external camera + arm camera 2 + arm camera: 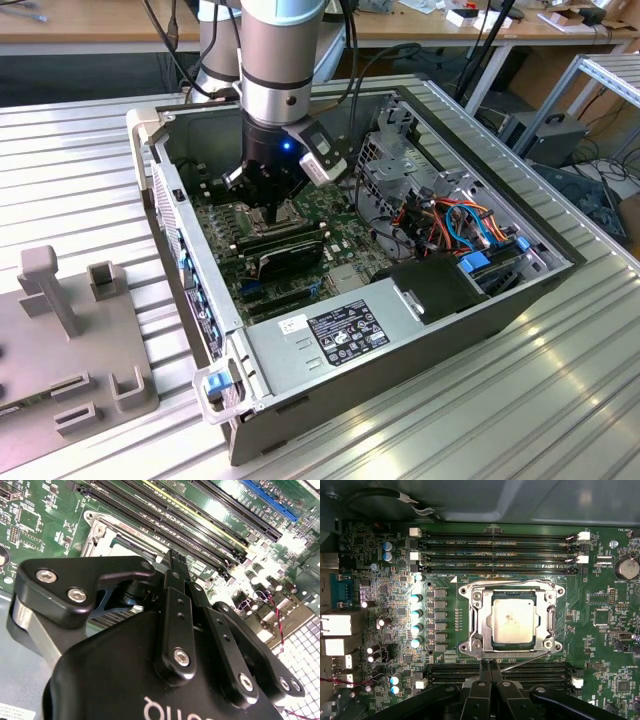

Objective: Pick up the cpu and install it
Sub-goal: 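Install the second cpu locking lever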

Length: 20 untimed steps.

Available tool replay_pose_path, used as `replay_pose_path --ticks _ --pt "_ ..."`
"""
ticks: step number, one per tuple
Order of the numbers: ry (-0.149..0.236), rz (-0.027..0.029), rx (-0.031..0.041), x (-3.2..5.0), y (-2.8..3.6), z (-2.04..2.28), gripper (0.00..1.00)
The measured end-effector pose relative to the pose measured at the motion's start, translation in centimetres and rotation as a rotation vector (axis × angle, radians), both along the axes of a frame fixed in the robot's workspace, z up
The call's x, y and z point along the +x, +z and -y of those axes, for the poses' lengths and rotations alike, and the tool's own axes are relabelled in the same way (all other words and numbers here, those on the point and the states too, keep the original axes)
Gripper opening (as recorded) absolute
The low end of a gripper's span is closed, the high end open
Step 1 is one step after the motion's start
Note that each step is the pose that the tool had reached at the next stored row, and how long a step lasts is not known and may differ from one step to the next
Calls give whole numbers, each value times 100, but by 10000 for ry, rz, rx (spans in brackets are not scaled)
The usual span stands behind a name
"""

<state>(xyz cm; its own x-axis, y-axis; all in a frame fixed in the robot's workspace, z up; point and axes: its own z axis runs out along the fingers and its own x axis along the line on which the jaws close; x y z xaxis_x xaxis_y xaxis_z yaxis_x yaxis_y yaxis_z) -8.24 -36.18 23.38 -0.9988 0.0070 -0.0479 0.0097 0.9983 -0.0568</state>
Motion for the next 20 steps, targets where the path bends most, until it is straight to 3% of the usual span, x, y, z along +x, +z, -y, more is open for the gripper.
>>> replay_pose_path --ticks 7,20 --pt "2 -1 -2 -19 -67 1 11" --pt "0 -1 -7 -85 -98 0 11"
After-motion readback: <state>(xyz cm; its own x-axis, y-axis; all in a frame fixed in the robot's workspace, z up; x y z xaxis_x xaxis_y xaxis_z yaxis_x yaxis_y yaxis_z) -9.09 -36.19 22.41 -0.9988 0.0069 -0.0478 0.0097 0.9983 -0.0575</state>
